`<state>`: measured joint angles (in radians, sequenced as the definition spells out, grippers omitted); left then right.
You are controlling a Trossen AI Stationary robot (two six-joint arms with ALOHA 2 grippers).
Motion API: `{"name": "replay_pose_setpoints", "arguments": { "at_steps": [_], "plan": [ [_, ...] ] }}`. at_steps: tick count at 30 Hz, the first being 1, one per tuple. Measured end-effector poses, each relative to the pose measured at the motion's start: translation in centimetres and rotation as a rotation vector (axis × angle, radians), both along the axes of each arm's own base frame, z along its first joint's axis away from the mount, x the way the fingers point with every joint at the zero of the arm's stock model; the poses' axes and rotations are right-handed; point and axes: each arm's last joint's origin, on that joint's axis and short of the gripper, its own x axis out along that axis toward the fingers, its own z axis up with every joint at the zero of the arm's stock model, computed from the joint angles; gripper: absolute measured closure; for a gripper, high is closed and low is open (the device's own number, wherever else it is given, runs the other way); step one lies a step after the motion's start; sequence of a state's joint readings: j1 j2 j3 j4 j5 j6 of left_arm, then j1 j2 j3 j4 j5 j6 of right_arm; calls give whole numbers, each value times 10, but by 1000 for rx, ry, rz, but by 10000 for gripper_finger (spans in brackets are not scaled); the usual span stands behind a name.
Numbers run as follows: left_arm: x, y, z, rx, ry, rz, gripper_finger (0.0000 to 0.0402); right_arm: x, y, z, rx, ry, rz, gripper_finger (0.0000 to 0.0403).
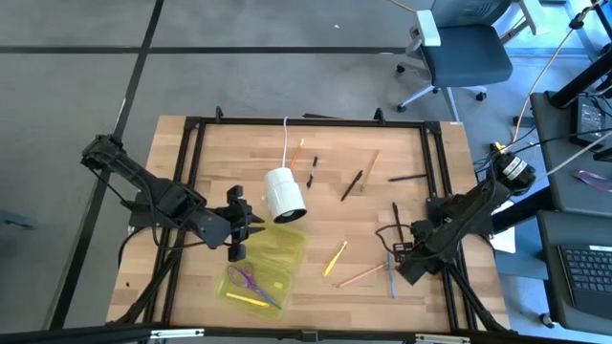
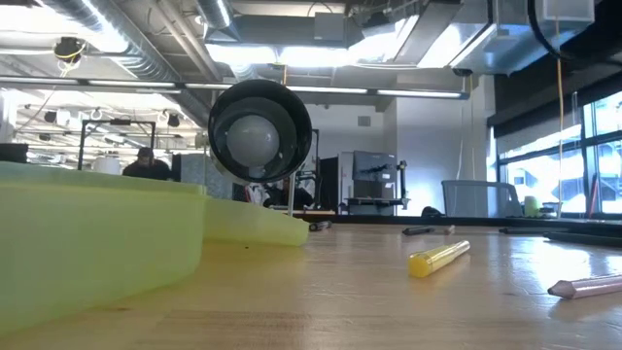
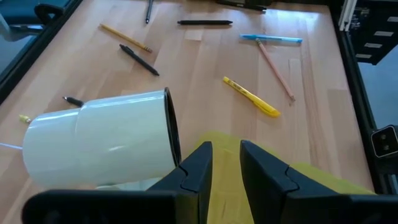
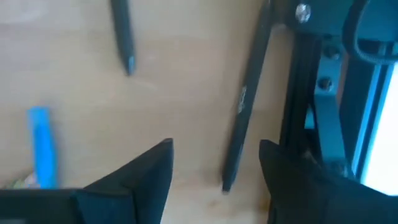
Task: Pick & place school supplies into a supply box
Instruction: Put the black pen into the supply box
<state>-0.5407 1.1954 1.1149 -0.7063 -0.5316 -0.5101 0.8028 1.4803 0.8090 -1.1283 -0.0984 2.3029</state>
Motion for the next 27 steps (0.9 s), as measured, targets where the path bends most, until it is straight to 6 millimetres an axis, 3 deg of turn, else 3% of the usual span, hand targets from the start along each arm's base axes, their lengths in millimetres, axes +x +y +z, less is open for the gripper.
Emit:
{"name": "replay_pose_setpoints", "arguments": {
  "at_steps": [17,22,27],
  "plan": [
    [0,0,0,0,-3,6,331,-24,-16,-42,-7,-6,12,190],
    [0,0,0,-11,-5,15,330,-23,-16,-42,-5,-8,13,193],
    [0,0,0,-14,-6,18,334,-23,-16,-39,3,-57,19,221]
  ]
}}
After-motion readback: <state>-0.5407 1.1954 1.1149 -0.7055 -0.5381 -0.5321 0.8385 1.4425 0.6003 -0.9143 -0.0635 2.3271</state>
